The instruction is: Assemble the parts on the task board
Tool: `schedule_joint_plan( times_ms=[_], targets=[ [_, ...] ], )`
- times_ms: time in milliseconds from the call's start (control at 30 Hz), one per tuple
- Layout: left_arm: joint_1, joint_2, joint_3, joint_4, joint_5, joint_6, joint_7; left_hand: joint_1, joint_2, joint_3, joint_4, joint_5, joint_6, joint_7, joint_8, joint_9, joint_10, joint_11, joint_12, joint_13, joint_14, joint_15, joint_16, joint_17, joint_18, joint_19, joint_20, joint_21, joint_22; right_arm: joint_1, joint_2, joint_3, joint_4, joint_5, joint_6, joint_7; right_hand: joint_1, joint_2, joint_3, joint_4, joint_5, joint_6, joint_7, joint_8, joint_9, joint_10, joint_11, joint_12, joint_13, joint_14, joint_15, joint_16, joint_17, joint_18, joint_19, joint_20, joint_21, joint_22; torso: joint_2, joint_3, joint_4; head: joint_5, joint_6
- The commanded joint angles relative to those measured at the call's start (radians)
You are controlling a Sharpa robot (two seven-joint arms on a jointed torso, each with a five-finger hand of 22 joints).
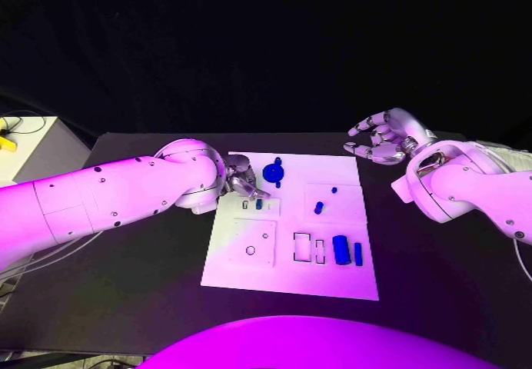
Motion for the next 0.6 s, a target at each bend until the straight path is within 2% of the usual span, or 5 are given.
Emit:
schedule_joint_plan(
  times_ms=[33, 167, 333, 467, 600],
  targets=[
    [0.013, -0.005, 0.016, -0.004, 0.076, 0.029, 0.011, 0.022, 0.003, -0.013, 0.005, 0.004, -0.022, 0.007, -0.005, 0.003, -0.022, 0.008, -0.026, -0.032, 0.092, -0.001, -0.009, 0.215, -0.001, -0.018, 0.002, -0.012, -0.006, -0.001, 0.001, 0.000, -0.002, -0.009, -0.003, 0.011, -0.008, 0.002, 0.005, -0.001, 0.002, -0.007, 0.003, 0.001, -0.002, -0.004, -0.001, -0.001, 0.064, 0.092, -0.002, -0.003, 0.217, 0.015, 0.041, -0.001, -0.005, 0.175, 0.000, 0.0006, 0.0002, 0.000, 0.000],
    [0.046, -0.005, 0.030, -0.041, 0.147, 0.027, 0.017, 0.061, 0.011, -0.028, 0.012, 0.009, -0.062, 0.023, -0.021, 0.000, -0.064, 0.022, -0.075, -0.095, 0.085, 0.009, -0.022, 0.190, 0.008, -0.043, 0.011, -0.034, -0.045, -0.001, 0.002, 0.000, -0.007, -0.006, -0.005, 0.014, -0.010, 0.002, 0.005, 0.000, 0.001, -0.007, 0.003, 0.001, -0.002, -0.004, -0.001, -0.001, 0.064, 0.092, -0.002, -0.003, 0.217, 0.015, 0.041, -0.001, -0.005, 0.175, 0.001, -0.0005, -0.0003, 0.002, 0.004],
    [0.079, 0.002, 0.036, -0.095, 0.191, 0.031, 0.022, 0.086, 0.017, -0.040, 0.015, 0.011, -0.103, 0.044, -0.049, -0.016, -0.112, 0.041, -0.126, -0.160, 0.074, 0.025, -0.039, 0.158, 0.017, -0.071, 0.025, -0.059, -0.089, -0.001, 0.004, 0.000, -0.012, -0.002, -0.008, 0.015, -0.010, 0.002, 0.005, 0.000, 0.001, -0.007, 0.003, 0.001, -0.002, -0.004, -0.001, -0.001, 0.064, 0.092, -0.002, -0.003, 0.217, 0.015, 0.041, -0.001, -0.005, 0.175, 0.001, 0.0015, -0.0003, 0.006, 0.013],
    [0.093, 0.023, 0.037, -0.155, 0.183, 0.039, 0.025, 0.096, 0.020, -0.049, 0.015, 0.012, -0.124, 0.056, -0.070, -0.030, -0.131, 0.051, -0.142, -0.182, 0.072, 0.035, -0.042, 0.153, 0.018, -0.075, 0.033, -0.064, -0.095, -0.001, 0.005, 0.000, -0.015, -0.001, -0.008, 0.016, -0.010, 0.002, 0.005, 0.000, 0.001, -0.007, 0.003, 0.001, -0.002, -0.004, -0.001, -0.001, 0.064, 0.092, -0.002, -0.003, 0.217, 0.015, 0.041, -0.001, -0.005, 0.175, 0.002, -0.0009, 0.0001, 0.005, 0.025],
    [0.101, 0.060, 0.037, -0.231, 0.140, 0.064, 0.027, 0.099, 0.017, -0.053, 0.015, 0.011, -0.127, 0.059, -0.074, -0.034, -0.135, 0.054, -0.145, -0.187, 0.072, 0.037, -0.042, 0.154, 0.018, -0.074, 0.036, -0.064, -0.094, -0.001, 0.007, 0.000, -0.016, 0.000, -0.009, 0.017, -0.011, 0.001, 0.007, -0.001, 0.001, -0.007, 0.003, 0.001, -0.002, -0.004, -0.001, -0.001, 0.063, 0.091, -0.002, -0.004, 0.217, 0.015, 0.041, -0.001, -0.005, 0.175, 0.003, -0.0001, 0.0003, 0.012, 0.036]
  ],
)
